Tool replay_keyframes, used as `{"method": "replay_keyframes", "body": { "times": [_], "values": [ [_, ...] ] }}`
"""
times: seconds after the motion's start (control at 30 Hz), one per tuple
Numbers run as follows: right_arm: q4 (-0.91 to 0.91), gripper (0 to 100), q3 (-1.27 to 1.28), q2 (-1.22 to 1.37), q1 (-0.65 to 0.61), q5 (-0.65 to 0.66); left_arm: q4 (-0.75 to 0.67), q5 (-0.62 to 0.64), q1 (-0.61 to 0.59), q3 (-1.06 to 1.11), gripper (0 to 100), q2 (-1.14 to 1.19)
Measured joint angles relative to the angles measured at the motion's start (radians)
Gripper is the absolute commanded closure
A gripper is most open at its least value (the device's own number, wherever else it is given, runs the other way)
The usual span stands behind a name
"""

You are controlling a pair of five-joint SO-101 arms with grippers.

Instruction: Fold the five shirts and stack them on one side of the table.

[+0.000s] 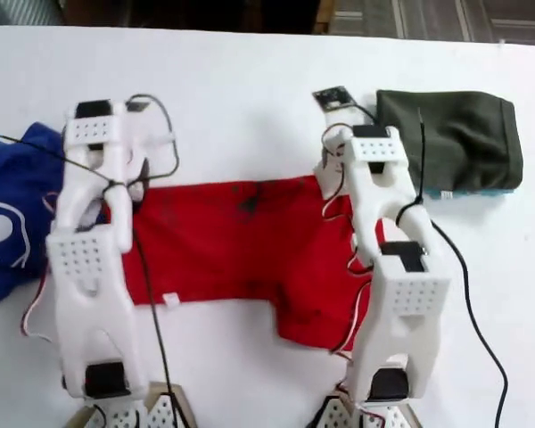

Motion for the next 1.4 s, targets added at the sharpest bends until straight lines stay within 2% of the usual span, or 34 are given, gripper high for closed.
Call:
{"method": "replay_keyframes", "body": {
  "times": [0.13,0.3,0.47,0.6,0.73,0.93,1.1,1.27,1.4],
  "values": [
    [0.023,97.9,-0.068,0.04,0.028,0.0,0.009,0.0,0.044,-0.198,97,0.104],
    [0.057,97.9,-0.144,0.054,0.077,0.0,0.009,0.0,0.098,-0.319,97,0.146],
    [0.18,97.9,-0.233,0.054,0.084,0.0,0.009,0.0,0.132,-0.353,97,0.147],
    [0.276,97.9,-0.285,0.034,0.074,0.0,0.009,-0.002,0.129,-0.278,97,0.069],
    [0.345,97.9,-0.29,-0.072,0.055,0.0,0.009,-0.002,0.135,-0.112,97,-0.109],
    [0.431,97.9,-0.186,-0.29,0.018,0.061,-0.018,-0.002,0.133,0.287,97,-0.44],
    [0.339,97.8,0.144,-0.511,-0.015,0.104,-0.236,-0.034,0.13,0.741,97,-0.669],
    [0.216,97.0,0.542,-0.766,-0.112,0.163,-0.477,-0.063,0.12,1.163,97,-0.842],
    [0.187,85.7,0.775,-0.916,-0.196,0.192,-0.58,-0.064,0.071,1.315,97,-0.888]
  ]
}}
